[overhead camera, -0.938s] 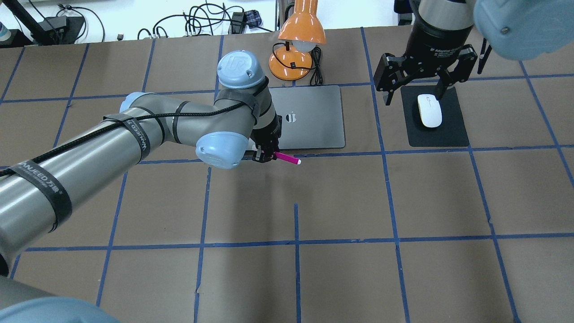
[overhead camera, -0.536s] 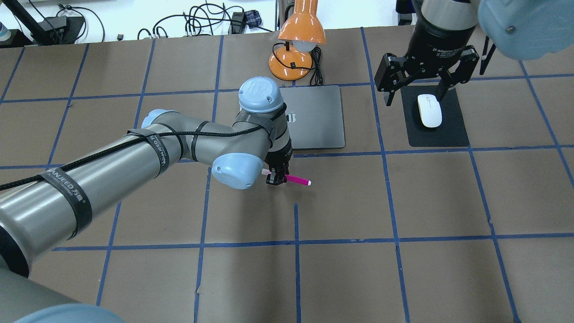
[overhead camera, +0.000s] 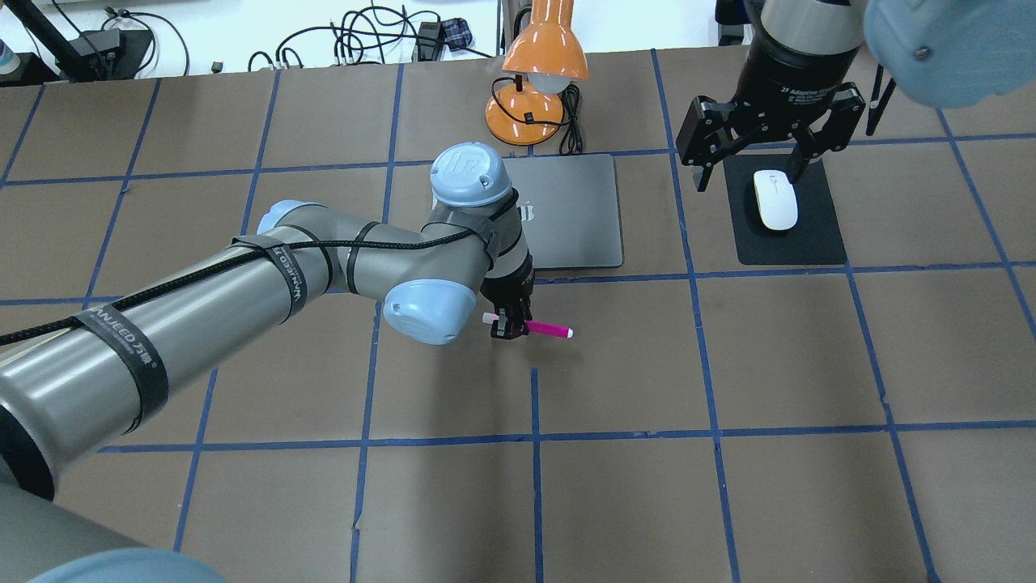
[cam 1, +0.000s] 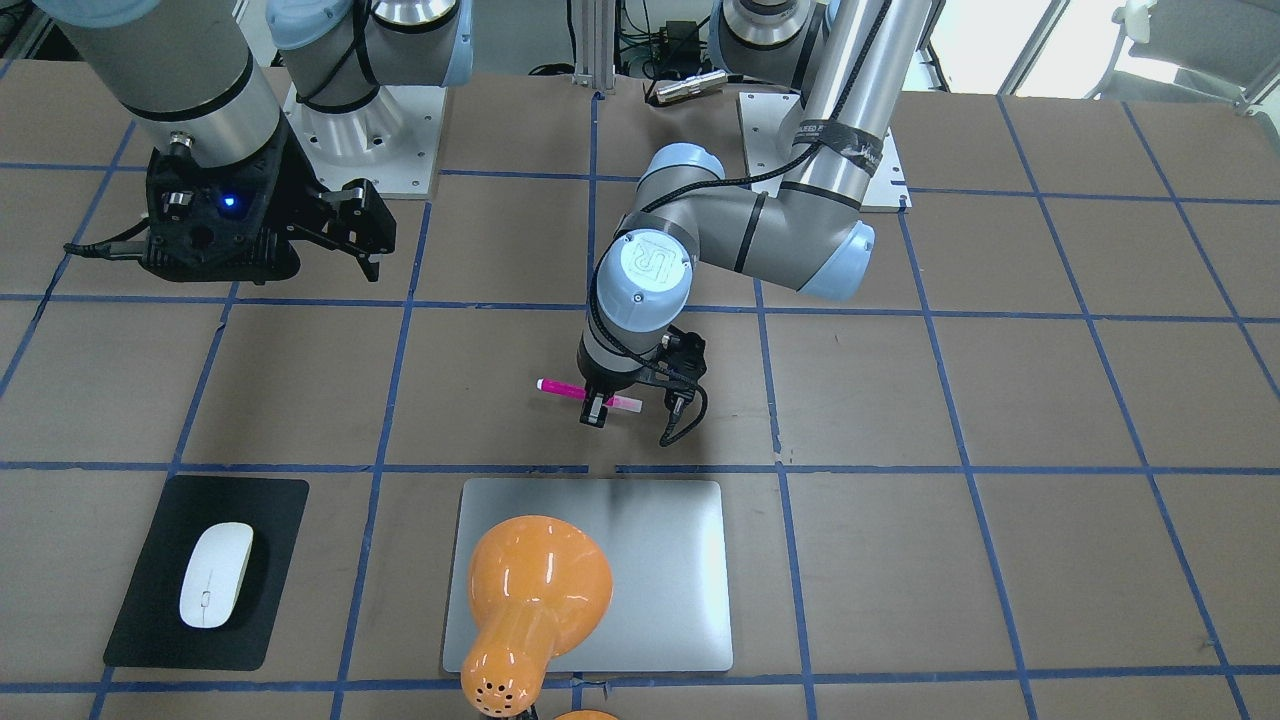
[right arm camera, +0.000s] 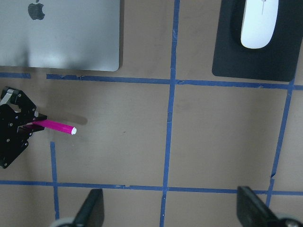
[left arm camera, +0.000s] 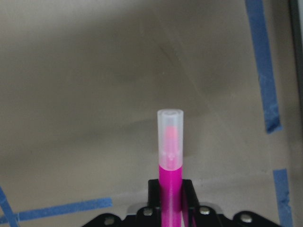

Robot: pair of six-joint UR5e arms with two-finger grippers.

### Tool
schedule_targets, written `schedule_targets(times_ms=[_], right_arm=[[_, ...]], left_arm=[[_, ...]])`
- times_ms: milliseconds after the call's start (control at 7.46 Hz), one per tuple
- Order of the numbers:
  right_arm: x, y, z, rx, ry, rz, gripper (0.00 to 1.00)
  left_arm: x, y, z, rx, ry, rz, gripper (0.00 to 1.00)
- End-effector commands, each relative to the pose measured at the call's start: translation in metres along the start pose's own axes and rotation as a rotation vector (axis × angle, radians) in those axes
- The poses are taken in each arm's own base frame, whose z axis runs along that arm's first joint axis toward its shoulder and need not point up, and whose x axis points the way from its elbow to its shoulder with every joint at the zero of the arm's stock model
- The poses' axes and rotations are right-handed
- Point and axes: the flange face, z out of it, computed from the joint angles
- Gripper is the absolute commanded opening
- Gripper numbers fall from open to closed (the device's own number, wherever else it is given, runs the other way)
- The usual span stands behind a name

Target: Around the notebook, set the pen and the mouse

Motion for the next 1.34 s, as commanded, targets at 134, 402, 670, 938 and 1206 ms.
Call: schedule_targets(times_ms=[134, 402, 670, 938, 1206], right_arm=[[0.001, 0.000, 0.000, -0.001, 0.006, 0.002, 1.00], [-0.001, 0.000, 0.000, 0.000, -0.002, -0.001, 1.00], [0.001, 0.000, 0.000, 0.002, 0.009, 0.010, 1.00], [0.005, -0.002, 0.000, 0.008, 0.001, 0.019, 1.00], [0.005, -0.001, 0.000, 0.003, 0.005, 0.022, 1.00]], left_arm=[[0.000, -0.003, 0.004, -0.001, -0.010, -0.003, 0.00], [0.000, -0.004, 0.007, 0.002, -0.016, -0.006, 0.13], [0.002, -0.004, 0.004, 0.007, -0.007, 0.000, 0.48], [0.008, -0.009, -0.009, 0.032, 0.022, 0.042, 0.92], [0.015, -0.043, -0.043, 0.110, 0.062, 0.302, 0.98]])
